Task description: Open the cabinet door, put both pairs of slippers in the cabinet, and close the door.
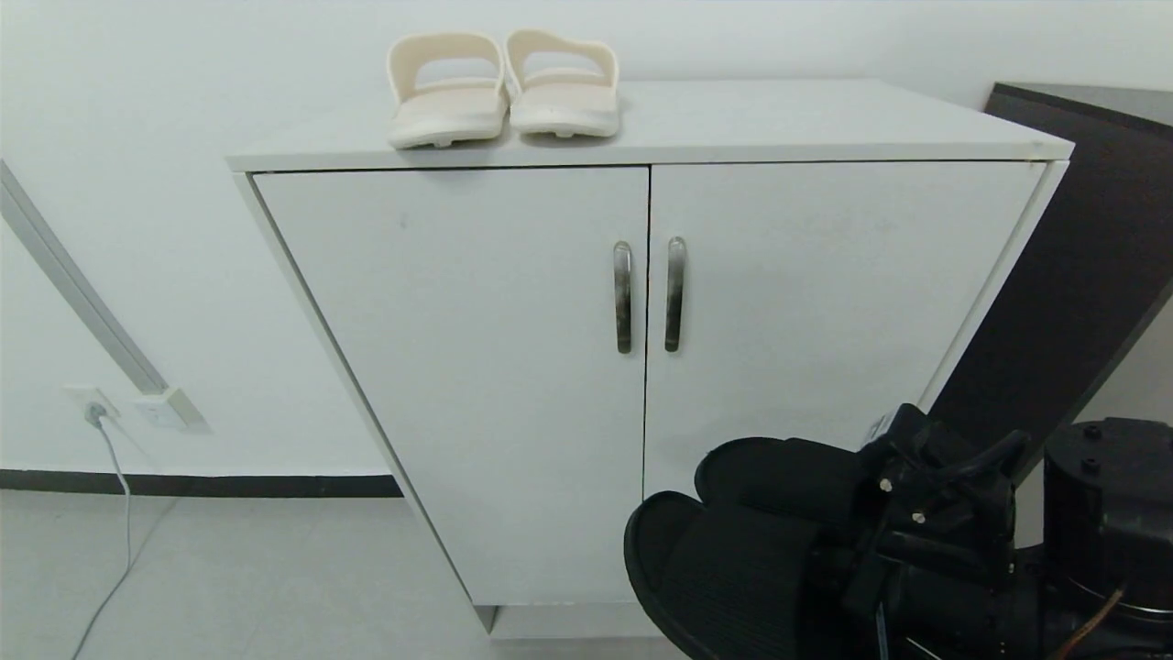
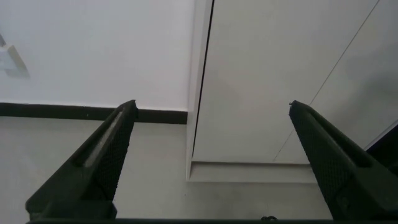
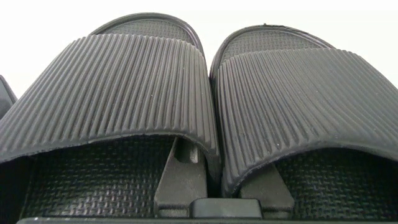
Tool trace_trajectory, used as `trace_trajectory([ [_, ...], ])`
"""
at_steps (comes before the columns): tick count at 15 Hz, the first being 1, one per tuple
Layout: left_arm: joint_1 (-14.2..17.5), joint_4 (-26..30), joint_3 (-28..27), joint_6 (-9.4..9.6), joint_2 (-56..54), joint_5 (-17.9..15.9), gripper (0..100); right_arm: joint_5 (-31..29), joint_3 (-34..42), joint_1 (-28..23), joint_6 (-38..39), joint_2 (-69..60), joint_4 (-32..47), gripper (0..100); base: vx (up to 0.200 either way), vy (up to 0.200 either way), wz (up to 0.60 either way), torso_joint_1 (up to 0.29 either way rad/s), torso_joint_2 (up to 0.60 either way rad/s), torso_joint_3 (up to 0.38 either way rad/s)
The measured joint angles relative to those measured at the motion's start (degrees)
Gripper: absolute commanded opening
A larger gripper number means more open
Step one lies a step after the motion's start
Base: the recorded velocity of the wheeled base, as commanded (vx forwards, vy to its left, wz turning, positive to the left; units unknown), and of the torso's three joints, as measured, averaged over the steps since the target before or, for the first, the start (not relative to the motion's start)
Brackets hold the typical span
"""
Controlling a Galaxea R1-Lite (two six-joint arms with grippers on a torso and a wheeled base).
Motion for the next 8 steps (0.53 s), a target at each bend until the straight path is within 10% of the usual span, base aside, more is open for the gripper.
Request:
trace_trajectory([
  [8, 0.0, 0.0, 0.0, 0.02, 0.0, -0.13, 100, 0.1, 1.19, 0.2, 0.02, 0.06, -0.94, 0, 0.0, 0.0, 0.0, -0.007, 0.14, 0.127],
])
